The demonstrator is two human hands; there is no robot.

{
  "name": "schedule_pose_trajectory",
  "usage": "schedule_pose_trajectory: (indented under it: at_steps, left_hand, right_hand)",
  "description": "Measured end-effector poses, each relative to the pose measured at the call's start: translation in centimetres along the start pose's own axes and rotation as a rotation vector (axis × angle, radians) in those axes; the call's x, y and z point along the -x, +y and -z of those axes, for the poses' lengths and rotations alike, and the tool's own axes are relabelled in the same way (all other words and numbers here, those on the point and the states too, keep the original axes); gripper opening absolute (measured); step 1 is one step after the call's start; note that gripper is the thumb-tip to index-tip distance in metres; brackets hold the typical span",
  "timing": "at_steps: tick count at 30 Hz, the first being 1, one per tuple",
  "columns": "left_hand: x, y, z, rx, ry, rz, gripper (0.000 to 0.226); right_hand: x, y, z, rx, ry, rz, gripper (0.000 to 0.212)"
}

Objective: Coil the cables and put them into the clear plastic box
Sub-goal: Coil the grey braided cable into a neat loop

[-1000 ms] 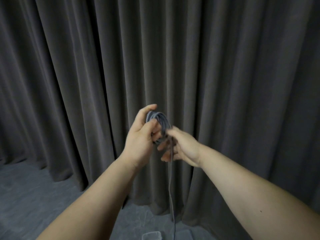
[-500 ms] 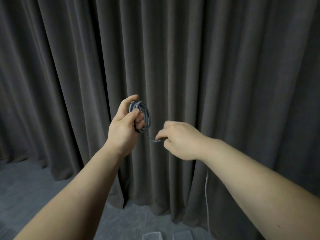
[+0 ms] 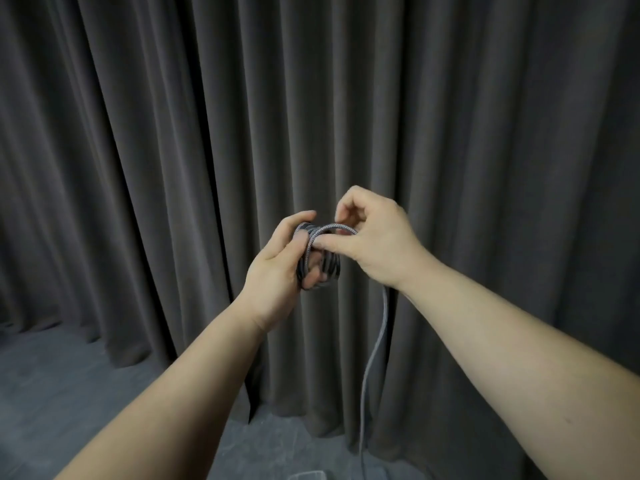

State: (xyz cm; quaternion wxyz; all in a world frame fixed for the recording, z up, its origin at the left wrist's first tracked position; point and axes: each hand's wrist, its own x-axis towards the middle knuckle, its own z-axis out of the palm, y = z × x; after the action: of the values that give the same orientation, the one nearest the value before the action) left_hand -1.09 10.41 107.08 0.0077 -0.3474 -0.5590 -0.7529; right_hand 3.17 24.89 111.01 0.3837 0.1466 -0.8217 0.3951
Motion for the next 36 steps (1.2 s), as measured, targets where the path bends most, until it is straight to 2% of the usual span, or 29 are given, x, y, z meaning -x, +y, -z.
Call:
schedule_pose_trajectory:
  at_steps: [2,5,7,9,11,13,18,22,26,29,32,36]
  left_hand:
    - [0.1,0.0,-0.6,0.03,-0.036,-0.015,0.032]
    - [0.1,0.1,-1.0,-0.039,-0.106,-0.005,0.041]
    - [0.1,0.0,-1.1,-0.069,-0.105,-0.011,0.042]
    - [0.1,-0.3,-1.2,-0.051,-0.072,-0.014,0.041]
    - [0.1,-0.4,-1.5,-0.036,-0.059,-0.009,0.042]
    - [0.1,-0.6,-2.0,-0.038,-0.083,0.005,0.043]
    - [0.3,-0.4,-4.6,0.041,-0.16,0.007,0.041]
    - [0.4,0.0,-6.9,0.176,-0.121,-0.038,0.034]
    - [0.4,0.3,-8.7,0.223,-0.105,-0.071,0.034]
    - [0.8,0.2,-10.1,0.206,-0.131,-0.064,0.035]
    - [1.1,-0.1,-11.3,0.103,-0.162,-0.079,0.035]
    - [1.4,-0.7,-12.0,-0.069,-0.151,-0.127,0.037]
  right_hand:
    - [-0.1,0.6,0.4,-0.026,0.023,-0.075,0.04]
    - [0.1,0.8,1.0,-0.088,-0.031,-0.133,0.038]
    - [0.4,1.0,2.1,-0.298,-0.172,-0.221,0.028]
    - [0.6,1.4,3.6,-0.582,-0.379,-0.361,0.016]
    - [0.8,1.7,4.7,-0.648,-0.47,-0.41,0.018]
    - [0.8,2.2,5.0,-0.623,-0.395,-0.384,0.02]
    - [1.0,3.4,4.1,-0.569,-0.052,-0.338,0.019]
    - [2.3,4.3,3.4,-0.611,0.186,-0.295,0.017]
    - [3.8,4.8,3.0,-0.478,0.196,-0.247,0.024]
    - [4.0,4.6,3.9,-0.441,0.225,-0.299,0.036]
    - [4.2,4.6,4.8,-0.327,0.272,-0.318,0.047]
    - [5.0,4.5,6.0,-0.209,0.282,-0.279,0.045]
